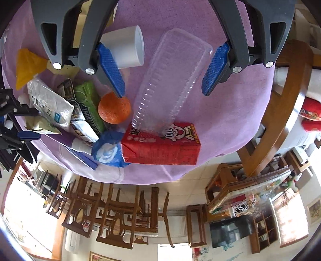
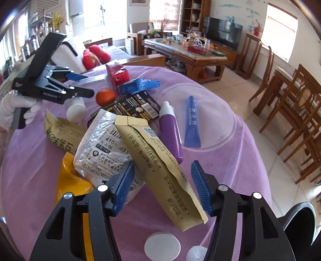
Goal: Collect trash
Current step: 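Grasp the clear plastic tray with the left tool while the right tool grasps the tan snack bag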
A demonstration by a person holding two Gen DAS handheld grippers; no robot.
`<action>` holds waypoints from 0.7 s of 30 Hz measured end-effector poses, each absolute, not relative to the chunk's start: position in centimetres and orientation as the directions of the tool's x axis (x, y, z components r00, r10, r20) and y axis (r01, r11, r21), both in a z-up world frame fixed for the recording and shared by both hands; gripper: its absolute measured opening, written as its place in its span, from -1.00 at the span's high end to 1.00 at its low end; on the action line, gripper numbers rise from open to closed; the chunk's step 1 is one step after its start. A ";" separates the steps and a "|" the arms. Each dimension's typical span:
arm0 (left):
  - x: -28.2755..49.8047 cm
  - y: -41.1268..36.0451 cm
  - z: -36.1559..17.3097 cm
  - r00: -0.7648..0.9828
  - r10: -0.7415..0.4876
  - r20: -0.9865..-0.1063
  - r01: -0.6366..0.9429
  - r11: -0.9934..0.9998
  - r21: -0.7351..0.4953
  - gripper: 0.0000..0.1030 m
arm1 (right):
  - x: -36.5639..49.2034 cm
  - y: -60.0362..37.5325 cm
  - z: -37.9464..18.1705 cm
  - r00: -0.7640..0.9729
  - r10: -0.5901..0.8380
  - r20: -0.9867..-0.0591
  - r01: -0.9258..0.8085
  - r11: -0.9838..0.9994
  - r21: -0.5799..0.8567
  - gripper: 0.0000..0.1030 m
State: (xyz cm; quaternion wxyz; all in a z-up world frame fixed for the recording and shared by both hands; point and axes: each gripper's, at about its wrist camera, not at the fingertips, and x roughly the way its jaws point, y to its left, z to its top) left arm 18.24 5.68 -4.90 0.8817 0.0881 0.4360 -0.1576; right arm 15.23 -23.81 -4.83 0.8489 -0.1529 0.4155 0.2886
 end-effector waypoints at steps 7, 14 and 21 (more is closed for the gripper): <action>17.7 6.5 -5.3 0.559 -0.250 -0.791 0.318 0.945 -0.074 0.24 | 14.2 -24.0 -4.4 0.482 0.398 -0.781 -0.626 0.780 0.011 0.43; 14.4 7.2 -0.8 0.678 -0.270 -0.683 0.269 0.957 -0.112 0.24 | 12.4 -26.3 -1.9 0.508 0.483 -0.713 -0.602 0.792 0.107 0.44; 10.3 3.3 3.5 0.729 -0.339 -0.594 0.327 0.936 -0.132 0.23 | 10.5 -30.0 -0.1 0.524 0.575 -0.628 -0.564 0.787 0.250 0.44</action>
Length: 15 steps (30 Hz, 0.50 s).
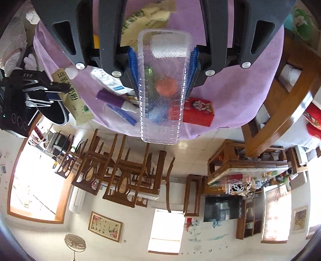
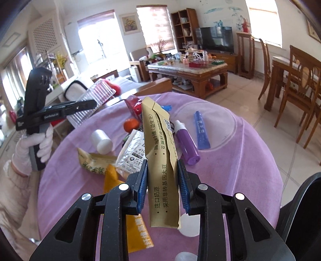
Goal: Collect trash
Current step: 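Grasp the clear plastic tray with the left tool while the right tool grasps the tan snack bag, then move both items over the bin and open both tools to release them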
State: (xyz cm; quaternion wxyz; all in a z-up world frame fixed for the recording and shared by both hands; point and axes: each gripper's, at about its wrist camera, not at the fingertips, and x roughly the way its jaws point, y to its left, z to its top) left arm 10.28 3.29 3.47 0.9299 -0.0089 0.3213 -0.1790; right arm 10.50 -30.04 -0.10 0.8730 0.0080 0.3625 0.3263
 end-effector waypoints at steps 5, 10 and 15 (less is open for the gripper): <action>8.6 -2.9 4.6 0.728 -0.387 -0.566 0.408 0.908 -0.096 0.23 | 8.2 -34.5 1.0 0.562 0.591 -0.579 -0.529 0.795 0.298 0.44; 8.3 -9.2 4.3 0.671 -0.489 -0.557 0.498 0.854 -0.150 0.23 | 5.9 -39.7 1.7 0.611 0.572 -0.547 -0.485 0.817 0.312 0.44; 8.9 -15.7 3.2 0.591 -0.585 -0.555 0.568 0.791 -0.229 0.23 | 3.7 -46.1 1.5 0.673 0.518 -0.528 -0.398 0.856 0.330 0.44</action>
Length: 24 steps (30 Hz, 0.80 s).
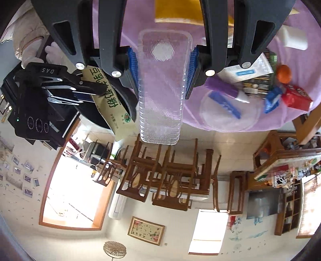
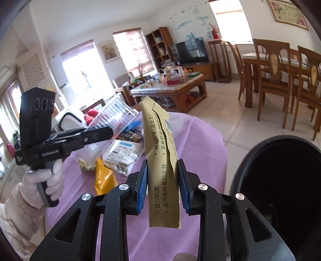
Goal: Collect trash
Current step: 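Move both items over the bin and open both tools to release them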
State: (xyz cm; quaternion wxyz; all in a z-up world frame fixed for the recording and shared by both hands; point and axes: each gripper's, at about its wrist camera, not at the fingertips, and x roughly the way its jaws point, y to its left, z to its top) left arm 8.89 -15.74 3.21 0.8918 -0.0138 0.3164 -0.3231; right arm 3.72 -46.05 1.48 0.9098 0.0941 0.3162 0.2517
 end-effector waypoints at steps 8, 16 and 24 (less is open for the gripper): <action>9.9 -26.4 0.8 0.438 -0.711 -0.551 0.634 0.678 -0.372 0.22 | 0.6 -58.0 -0.7 0.771 0.355 -0.529 -0.172 0.915 0.364 0.44; 10.9 -34.5 -3.8 0.329 -0.720 -0.610 0.623 0.651 -0.433 0.22 | -1.4 -64.1 -4.7 0.788 0.259 -0.558 -0.032 0.923 0.384 0.44; 10.7 -37.0 -5.2 0.339 -0.670 -0.660 0.620 0.687 -0.379 0.21 | -0.8 -64.7 -6.9 0.793 0.225 -0.566 0.014 0.923 0.385 0.44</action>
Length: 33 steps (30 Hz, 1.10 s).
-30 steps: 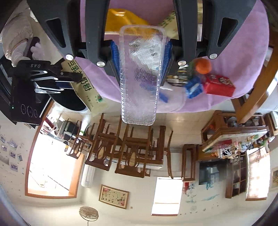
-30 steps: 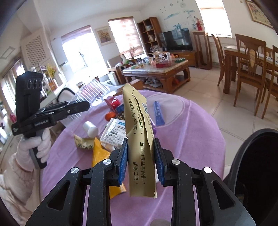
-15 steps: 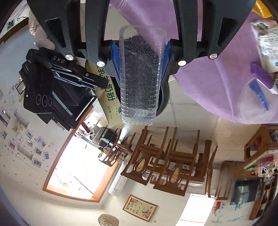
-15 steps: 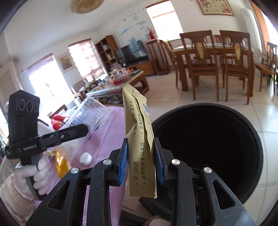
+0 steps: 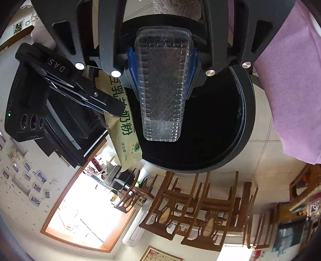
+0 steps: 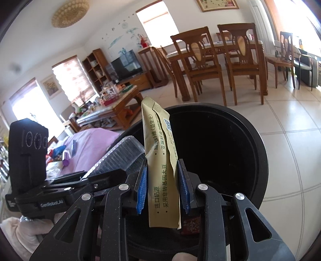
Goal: Collect trash
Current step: 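Move both items over the bin and open both tools to release them, then grasp the red snack box with the left tool while the right tool grasps the purple bottle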
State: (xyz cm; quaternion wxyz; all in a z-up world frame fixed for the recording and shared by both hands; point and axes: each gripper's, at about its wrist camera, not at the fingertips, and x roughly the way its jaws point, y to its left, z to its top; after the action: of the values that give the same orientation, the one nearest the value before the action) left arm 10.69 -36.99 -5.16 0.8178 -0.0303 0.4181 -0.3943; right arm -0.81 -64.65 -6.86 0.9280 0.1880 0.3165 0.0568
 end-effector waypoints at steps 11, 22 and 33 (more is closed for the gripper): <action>11.0 -37.4 -5.3 0.365 -0.632 -0.684 0.589 0.725 -0.356 -0.08 | 0.6 -63.8 -6.6 0.791 0.194 -0.580 0.048 0.926 0.375 0.29; 10.0 -34.5 -3.9 0.423 -0.617 -0.664 0.550 0.757 -0.353 -0.45 | -0.8 -62.4 -4.6 0.824 0.129 -0.551 0.060 0.948 0.312 -0.22; 5.7 -28.8 -0.8 0.524 -0.569 -0.634 0.564 0.790 -0.242 -0.76 | -1.0 -55.4 -1.4 0.840 0.162 -0.517 -0.048 0.973 0.227 -0.63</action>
State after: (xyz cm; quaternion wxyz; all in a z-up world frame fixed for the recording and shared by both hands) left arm 5.75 -28.83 -0.84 0.8729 -0.0034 0.3645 -0.3243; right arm -0.98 -55.42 -1.40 0.9537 0.1029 0.2772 0.0550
